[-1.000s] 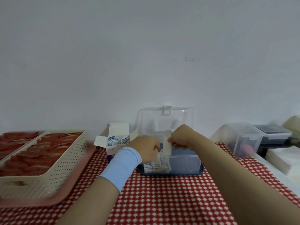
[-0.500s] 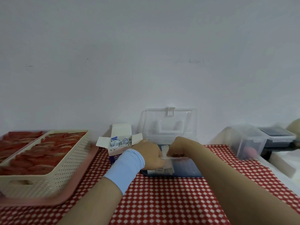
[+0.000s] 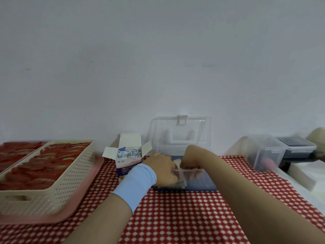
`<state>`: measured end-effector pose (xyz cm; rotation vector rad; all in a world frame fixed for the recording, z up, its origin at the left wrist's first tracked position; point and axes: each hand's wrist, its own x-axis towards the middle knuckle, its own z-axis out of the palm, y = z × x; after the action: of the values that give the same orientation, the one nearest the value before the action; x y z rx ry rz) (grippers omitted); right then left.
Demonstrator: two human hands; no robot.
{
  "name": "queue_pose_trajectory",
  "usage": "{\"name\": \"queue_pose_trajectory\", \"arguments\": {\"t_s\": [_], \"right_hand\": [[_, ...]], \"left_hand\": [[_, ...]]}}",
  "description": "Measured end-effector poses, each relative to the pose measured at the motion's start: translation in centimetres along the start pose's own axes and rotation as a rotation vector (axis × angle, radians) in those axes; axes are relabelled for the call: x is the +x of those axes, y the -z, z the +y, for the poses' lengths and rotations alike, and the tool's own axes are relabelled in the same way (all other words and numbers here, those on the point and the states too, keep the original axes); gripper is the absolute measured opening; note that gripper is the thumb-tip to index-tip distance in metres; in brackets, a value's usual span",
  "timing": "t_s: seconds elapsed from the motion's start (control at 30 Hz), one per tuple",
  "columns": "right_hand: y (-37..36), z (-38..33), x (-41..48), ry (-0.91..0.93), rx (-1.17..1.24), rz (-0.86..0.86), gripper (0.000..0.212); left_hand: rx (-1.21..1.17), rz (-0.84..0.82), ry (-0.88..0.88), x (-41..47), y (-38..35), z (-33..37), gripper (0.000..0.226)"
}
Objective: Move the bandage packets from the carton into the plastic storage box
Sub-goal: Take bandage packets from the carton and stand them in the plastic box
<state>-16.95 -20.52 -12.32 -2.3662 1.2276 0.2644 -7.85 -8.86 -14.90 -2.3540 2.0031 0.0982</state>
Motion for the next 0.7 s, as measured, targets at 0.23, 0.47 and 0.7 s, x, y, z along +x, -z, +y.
{"name": "queue_pose_trajectory", "arguments": {"t_s": [0.23,0.47,0.7], "right_hand": [[0.1,-0.2,-0.8,-0.041,0.044,-0.104,0.029],[0.3,-0.1,-1.1,-0.001,0.030,-0.069,0.022],[3.0,-0.5,-2.1,0.033,0.179,0.140,0.021]], "left_hand": [[0.002,-0.007,-0.009,-0.2,0.2,0.2,0.039],[-0.120,0.027,0.016,-0.5,0.8,0.1,0.028],[-0.495,0.451,0.020,-3.6,4.9,-1.7,0.031]]}}
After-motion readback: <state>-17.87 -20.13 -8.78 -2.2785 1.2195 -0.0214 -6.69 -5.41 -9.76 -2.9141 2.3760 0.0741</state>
